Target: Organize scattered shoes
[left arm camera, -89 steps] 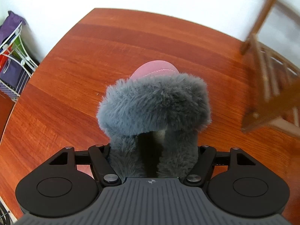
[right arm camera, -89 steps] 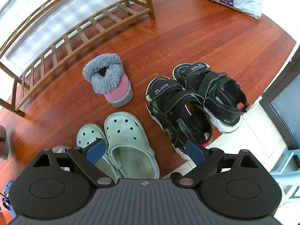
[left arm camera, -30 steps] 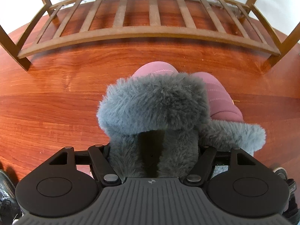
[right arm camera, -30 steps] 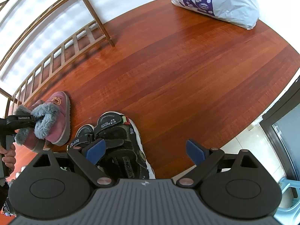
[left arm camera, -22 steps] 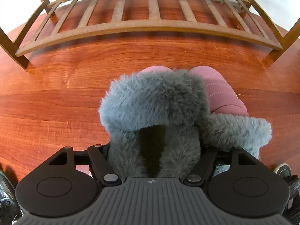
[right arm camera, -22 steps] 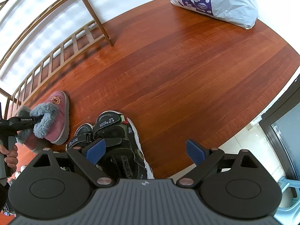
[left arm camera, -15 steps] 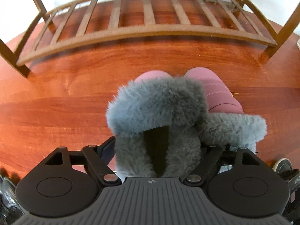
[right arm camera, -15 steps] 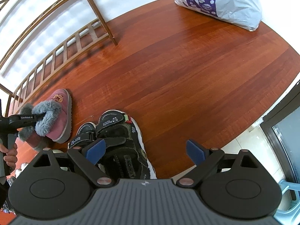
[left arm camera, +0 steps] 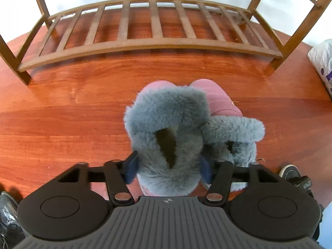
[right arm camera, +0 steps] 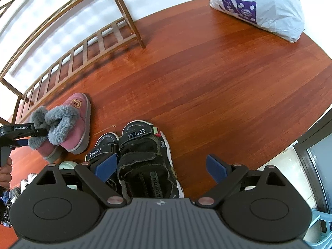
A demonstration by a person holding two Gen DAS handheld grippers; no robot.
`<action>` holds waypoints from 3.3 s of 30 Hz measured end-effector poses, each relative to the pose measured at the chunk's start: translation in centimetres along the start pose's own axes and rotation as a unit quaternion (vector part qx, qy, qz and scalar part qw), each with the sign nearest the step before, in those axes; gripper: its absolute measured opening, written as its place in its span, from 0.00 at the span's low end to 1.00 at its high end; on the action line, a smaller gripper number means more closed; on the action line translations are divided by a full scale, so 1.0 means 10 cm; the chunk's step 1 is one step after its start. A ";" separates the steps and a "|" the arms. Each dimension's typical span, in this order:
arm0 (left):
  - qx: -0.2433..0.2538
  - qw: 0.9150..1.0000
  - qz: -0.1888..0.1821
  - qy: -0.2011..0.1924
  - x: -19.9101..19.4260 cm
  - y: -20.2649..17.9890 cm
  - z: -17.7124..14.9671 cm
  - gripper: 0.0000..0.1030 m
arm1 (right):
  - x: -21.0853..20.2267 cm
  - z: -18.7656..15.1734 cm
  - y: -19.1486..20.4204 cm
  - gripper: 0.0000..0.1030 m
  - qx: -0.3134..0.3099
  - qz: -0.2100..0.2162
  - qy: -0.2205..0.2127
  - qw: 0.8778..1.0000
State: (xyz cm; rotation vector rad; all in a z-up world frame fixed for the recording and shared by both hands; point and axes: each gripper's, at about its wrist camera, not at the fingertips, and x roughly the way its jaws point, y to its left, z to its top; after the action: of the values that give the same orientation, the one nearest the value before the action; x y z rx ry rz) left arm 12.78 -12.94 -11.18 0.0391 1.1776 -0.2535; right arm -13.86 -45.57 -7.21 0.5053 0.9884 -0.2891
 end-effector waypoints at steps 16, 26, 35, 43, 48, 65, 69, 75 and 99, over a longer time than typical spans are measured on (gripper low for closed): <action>-0.013 1.000 0.000 -0.008 0.00 0.09 -0.04 0.71 | 0.00 -0.02 -0.01 0.93 -0.007 0.004 0.003 1.000; -0.018 1.000 0.006 -0.024 -0.36 0.24 -0.28 0.80 | 0.01 0.00 0.19 0.93 -0.039 0.016 0.011 0.999; -0.037 0.998 0.011 -0.044 -0.79 0.53 -0.65 0.82 | 0.02 -0.09 0.60 0.93 -0.095 0.028 0.017 0.995; -0.043 0.997 0.042 -0.056 -1.04 0.88 -1.06 0.83 | -0.01 -0.31 0.98 0.93 -0.130 0.041 0.021 0.990; -0.059 0.996 0.053 -0.050 -1.13 1.16 -1.34 0.83 | -0.04 -0.45 1.22 0.93 -0.152 0.051 0.021 0.987; -0.002 0.998 0.009 -0.056 -1.16 1.01 -1.84 0.82 | 0.11 -1.02 1.82 0.93 -0.236 0.080 -0.001 0.969; 0.043 0.997 0.007 -0.066 -1.09 0.82 -1.79 0.79 | 0.19 -1.11 1.95 0.86 -0.276 0.084 -0.009 0.957; 0.140 0.987 0.019 -0.073 -0.92 0.53 -1.71 0.72 | 0.27 -1.21 2.15 0.73 -0.381 0.069 -0.027 0.922; 0.229 0.970 0.007 -0.077 -0.27 0.21 -1.62 0.34 | 0.95 -1.17 2.20 0.37 -0.445 0.068 0.024 0.892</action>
State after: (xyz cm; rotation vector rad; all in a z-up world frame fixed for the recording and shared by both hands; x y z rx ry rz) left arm -2.47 -7.76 -15.22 0.4245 0.9445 -0.5036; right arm -7.33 -20.80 -14.51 -0.2643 1.0137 0.3139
